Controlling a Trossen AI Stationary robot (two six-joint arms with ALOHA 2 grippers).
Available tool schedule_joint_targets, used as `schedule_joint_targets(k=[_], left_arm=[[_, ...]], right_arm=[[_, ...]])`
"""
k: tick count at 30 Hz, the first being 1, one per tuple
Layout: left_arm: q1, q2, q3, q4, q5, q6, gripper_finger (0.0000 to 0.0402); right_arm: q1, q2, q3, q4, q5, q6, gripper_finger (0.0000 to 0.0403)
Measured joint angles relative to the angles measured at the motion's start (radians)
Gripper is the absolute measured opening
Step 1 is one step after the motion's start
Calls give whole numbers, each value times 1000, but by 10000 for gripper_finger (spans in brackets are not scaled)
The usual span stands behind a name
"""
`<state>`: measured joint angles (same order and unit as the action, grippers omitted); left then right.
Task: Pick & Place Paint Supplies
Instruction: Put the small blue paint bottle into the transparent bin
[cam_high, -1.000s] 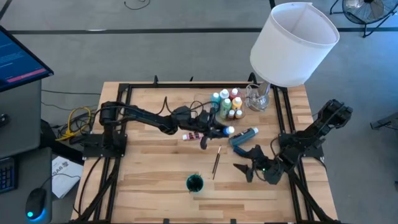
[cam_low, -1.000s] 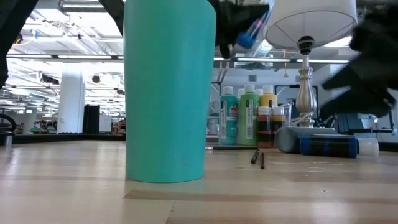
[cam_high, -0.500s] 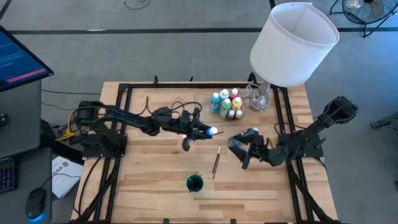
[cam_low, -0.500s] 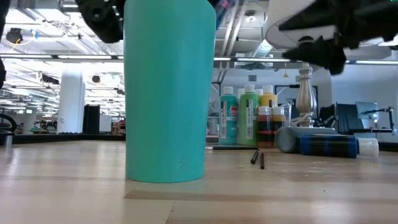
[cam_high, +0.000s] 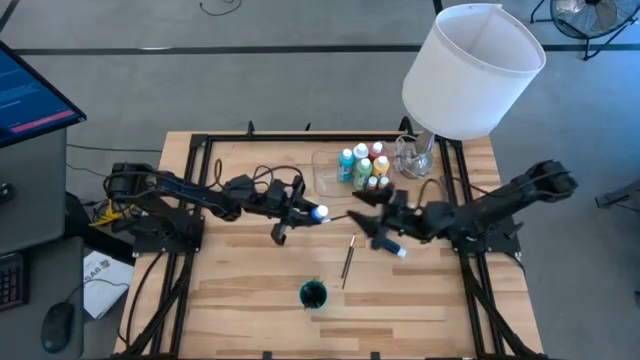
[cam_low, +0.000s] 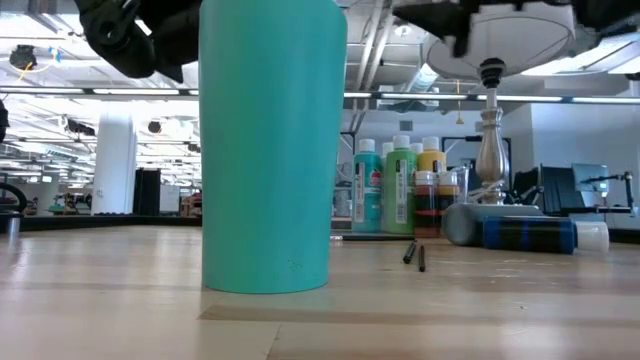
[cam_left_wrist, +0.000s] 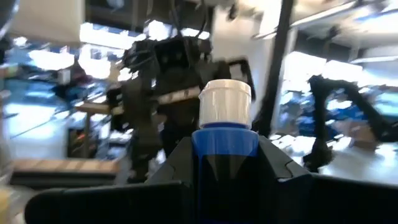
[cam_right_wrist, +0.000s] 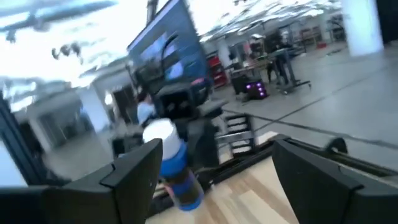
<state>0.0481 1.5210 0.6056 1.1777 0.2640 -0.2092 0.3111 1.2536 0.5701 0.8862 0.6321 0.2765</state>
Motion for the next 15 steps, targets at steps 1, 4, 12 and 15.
schedule_joint_targets(k=[1,4,12,15], left_arm=[[0,-7,0,17,25,-10,49],[-5,-39,0,78,66,-34,49],[-32,-67,-2,74,91,-7,49],[-32,-67,-2,71,84,-3,49]], right_arm=[[-2,32,34,-12,-18,-27,297],[10,129,102,-31,-21,-101,294],[33,352,268,-16,-3,-279,281],[35,409,326,-11,7,-316,281]])
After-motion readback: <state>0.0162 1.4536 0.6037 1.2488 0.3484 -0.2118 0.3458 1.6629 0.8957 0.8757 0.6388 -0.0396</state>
